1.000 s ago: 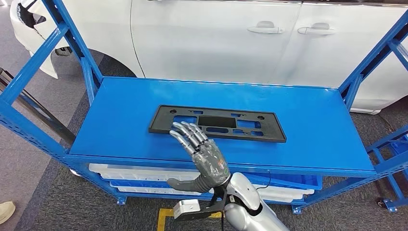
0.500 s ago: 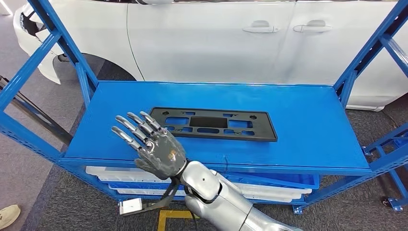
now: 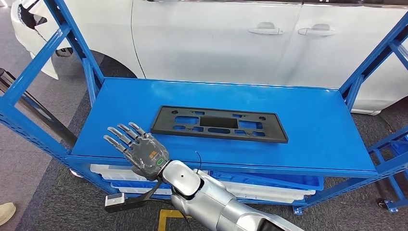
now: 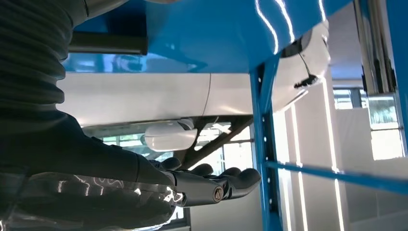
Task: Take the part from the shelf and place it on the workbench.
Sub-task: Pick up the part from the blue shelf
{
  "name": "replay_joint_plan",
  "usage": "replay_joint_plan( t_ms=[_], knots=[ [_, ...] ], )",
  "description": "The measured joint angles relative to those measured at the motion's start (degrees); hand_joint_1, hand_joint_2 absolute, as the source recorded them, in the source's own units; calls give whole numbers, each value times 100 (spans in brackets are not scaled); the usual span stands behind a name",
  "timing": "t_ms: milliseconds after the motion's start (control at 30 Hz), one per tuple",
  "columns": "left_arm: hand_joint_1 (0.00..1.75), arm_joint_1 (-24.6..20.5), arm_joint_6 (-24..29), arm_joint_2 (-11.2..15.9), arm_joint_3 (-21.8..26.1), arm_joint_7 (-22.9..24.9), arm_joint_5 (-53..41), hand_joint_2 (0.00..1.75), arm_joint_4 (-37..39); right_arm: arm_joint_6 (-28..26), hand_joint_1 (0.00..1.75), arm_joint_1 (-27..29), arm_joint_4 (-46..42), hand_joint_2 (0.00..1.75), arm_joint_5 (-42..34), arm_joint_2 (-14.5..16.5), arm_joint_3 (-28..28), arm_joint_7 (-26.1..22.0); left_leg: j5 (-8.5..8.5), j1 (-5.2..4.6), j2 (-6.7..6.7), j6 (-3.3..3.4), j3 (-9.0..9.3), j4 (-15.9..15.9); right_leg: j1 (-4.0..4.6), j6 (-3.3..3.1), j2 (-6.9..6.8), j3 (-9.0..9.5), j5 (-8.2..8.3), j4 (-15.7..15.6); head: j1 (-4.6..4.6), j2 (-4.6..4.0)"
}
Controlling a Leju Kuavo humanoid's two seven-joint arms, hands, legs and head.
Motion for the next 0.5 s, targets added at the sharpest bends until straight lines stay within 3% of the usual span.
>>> replay_joint_plan(
  t_ms=[67, 100, 133, 233, 267, 333, 433, 500],
  knots=[
    [0, 3, 3, 1, -18, 0, 0, 0, 0, -10, 0, -22, 245, 175, -58, 2, 107, 59, -2, -13, 5, 17, -6, 2, -2, 11, 0, -369, -254, 731, -1, 1],
    [0, 4, 5, 1, -28, 1, 0, 0, 0, -18, 0, -27, 361, 175, -84, 3, 161, 100, -4, -21, 2, 22, -3, 3, 0, 0, 0, -443, -236, 858, 1, 1],
    [0, 6, 7, 1, -37, 1, 0, 0, 0, -29, 0, -36, 464, 175, -102, 4, 213, 141, -6, -31, -2, 25, 3, 3, 5, -26, 0, -406, -112, 749, 0, 0],
    [0, 4, 11, -3, -47, 2, 0, 0, 0, -84, 0, -89, 664, 175, -144, 17, 311, 253, -13, -58, -13, 28, 28, 2, 44, -149, -1, 41, 404, -223, 0, -1],
    [0, 2, 12, -12, -49, 1, 0, 0, 0, -114, 0, -114, 719, 175, -162, 25, 331, 283, -18, -70, -12, 19, 25, 5, 66, -198, -10, 166, 489, -495, -3, -1],
    [0, 2, 17, -25, -51, -1, 0, 0, 0, -196, 0, -172, 855, 175, -218, 38, 377, 359, -20, -63, -5, -25, 8, 6, 111, -259, -26, 298, 565, -823, 8, -1],
    [0, 4, 25, -16, -52, -11, 0, 0, 2, -342, 0, -256, 1053, 175, -324, 52, 410, 483, -38, -57, 10, -118, 4, 9, 95, -275, -24, 326, 600, -919, 21, 0],
    [0, 3, 27, -3, -52, -23, -1, 0, 4, -456, 0, -342, 1147, 175, -381, 71, 410, 535, -244, -57, 13, -163, -117, 319, 47, -299, -30, 371, 636, -996, 15, 0]
  ],
)
